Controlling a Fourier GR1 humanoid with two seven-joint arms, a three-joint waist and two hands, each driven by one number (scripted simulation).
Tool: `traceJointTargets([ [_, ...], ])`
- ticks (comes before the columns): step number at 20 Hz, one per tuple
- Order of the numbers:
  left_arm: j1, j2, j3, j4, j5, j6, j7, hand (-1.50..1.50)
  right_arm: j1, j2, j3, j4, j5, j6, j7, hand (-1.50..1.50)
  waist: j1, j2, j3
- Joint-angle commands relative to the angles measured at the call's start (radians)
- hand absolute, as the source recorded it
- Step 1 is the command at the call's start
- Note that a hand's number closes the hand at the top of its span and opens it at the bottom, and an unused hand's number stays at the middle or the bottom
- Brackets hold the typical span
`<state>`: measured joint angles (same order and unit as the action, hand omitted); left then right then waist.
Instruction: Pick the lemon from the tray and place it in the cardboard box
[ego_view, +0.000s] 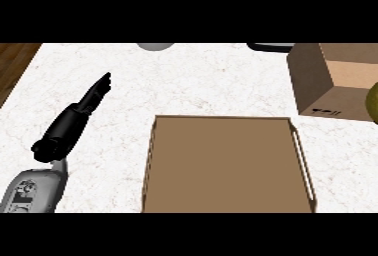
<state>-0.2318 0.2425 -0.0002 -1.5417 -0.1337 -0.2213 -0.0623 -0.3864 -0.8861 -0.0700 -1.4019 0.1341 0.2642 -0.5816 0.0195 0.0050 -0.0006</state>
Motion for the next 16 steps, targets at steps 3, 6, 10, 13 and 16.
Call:
traceJointTargets([
  [3, -0.04, 0.003, 0.005, 0.02, -0.002, -0.016, 0.004, 0.0, -0.274, -0.002, -0.019, 0.327, 0.041, 0.052, 0.052, 1.5, 0.017, 0.004, 0.001],
  [6, -0.057, -0.016, -0.011, -0.014, 0.005, -0.018, 0.038, 0.0, -0.287, -0.019, 0.033, 0.48, 0.219, -0.062, -0.114, 1.5, 0.029, 0.011, 0.002],
  [10, -0.019, -0.025, -0.018, 0.031, -0.016, -0.007, -0.043, 0.0, -0.389, -0.069, 0.122, 0.618, 0.321, 0.023, -0.12, 1.5, 0.05, 0.019, 0.001],
  [13, -0.053, -0.016, -0.02, 0.013, 0.0, -0.034, -0.008, 0.0, -0.408, -0.066, 0.195, 0.719, 0.406, 0.05, -0.143, 1.5, 0.064, 0.023, 0.002],
  [16, -0.06, -0.01, -0.014, 0.06, -0.012, -0.034, -0.045, 0.0, -0.47, -0.021, 0.236, 0.82, 0.474, 0.02, -0.188, 1.5, 0.069, 0.029, 0.003],
])
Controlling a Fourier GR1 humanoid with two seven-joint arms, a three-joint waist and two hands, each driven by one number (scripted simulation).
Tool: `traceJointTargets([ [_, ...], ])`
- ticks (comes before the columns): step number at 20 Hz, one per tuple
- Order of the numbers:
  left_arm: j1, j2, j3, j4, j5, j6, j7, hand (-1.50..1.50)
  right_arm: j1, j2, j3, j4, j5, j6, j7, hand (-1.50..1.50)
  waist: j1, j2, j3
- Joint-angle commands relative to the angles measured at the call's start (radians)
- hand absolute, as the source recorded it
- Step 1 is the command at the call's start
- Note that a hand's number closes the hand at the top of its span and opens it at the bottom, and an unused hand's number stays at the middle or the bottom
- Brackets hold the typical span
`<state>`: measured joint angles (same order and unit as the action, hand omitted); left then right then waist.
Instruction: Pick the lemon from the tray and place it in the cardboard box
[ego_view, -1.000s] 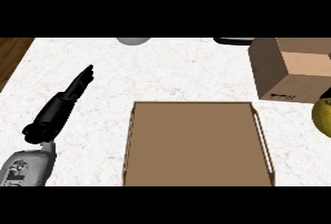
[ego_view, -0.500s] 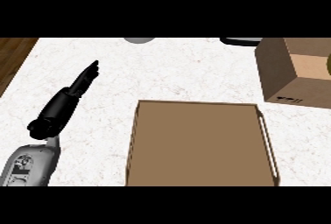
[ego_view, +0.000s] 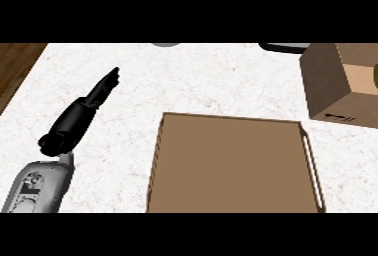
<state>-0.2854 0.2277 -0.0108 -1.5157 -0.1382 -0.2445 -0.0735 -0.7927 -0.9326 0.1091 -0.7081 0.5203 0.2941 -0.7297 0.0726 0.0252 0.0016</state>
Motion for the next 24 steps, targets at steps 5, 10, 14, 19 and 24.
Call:
traceJointTargets([
  [5, -0.004, -0.012, -0.01, -0.029, -0.004, 0.003, 0.009, 0.0, -0.103, -0.019, 0.126, 0.264, 0.203, -0.004, -0.128, 1.5, 0.022, 0.007, 0.002],
  [10, -0.01, -0.023, -0.011, -0.03, -0.007, 0.012, 0.025, 0.0, -0.114, -0.007, 0.187, 0.334, 0.245, 0.044, -0.288, -1.5, 0.018, 0.009, 0.004],
  [14, 0.013, -0.011, -0.008, -0.037, -0.005, 0.001, 0.006, 0.0, -0.144, -0.02, 0.117, 0.363, 0.143, 0.083, -0.419, -1.5, 0.013, 0.005, 0.006],
  [19, 0.009, -0.016, -0.008, -0.014, -0.014, 0.011, -0.008, 0.0, -0.177, 0.11, -0.073, 0.447, -0.124, 0.272, -0.337, -1.5, 0.004, 0.008, 0.009],
  [24, 0.002, -0.009, 0.004, -0.012, -0.009, 0.01, 0.0, 0.0, -0.223, 0.111, -0.2, 0.565, -0.28, 0.413, -0.156, -1.5, 0.005, 0.01, 0.007],
])
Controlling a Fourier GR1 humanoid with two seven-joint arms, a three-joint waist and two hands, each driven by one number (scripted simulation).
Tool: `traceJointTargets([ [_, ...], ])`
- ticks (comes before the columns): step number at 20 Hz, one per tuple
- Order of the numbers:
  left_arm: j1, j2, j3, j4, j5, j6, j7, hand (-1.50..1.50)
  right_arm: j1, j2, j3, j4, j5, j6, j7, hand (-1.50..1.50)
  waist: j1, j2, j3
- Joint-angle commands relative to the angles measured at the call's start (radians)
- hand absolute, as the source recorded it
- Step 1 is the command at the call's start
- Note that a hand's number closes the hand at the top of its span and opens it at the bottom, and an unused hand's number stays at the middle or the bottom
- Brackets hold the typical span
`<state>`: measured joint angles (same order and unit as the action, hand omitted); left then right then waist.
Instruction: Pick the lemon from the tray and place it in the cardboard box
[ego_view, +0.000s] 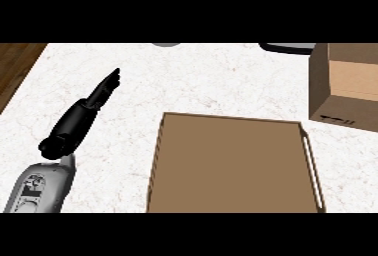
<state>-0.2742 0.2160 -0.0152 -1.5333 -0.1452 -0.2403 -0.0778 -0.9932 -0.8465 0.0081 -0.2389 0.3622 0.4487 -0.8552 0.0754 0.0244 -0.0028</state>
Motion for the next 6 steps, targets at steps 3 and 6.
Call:
traceJointTargets([
  [3, 0.005, -0.008, -0.007, -0.009, 0.006, -0.005, 0.005, 0.0, -0.061, 0.002, -0.156, 0.151, -0.183, 0.301, 0.087, -1.5, 0.022, 0.014, 0.011],
  [6, -0.012, 0.001, 0.003, -0.003, 0.001, 0.0, 0.006, 0.0, -0.067, -0.038, -0.208, 0.171, -0.237, 0.327, 0.128, -1.5, 0.012, 0.02, 0.014],
])
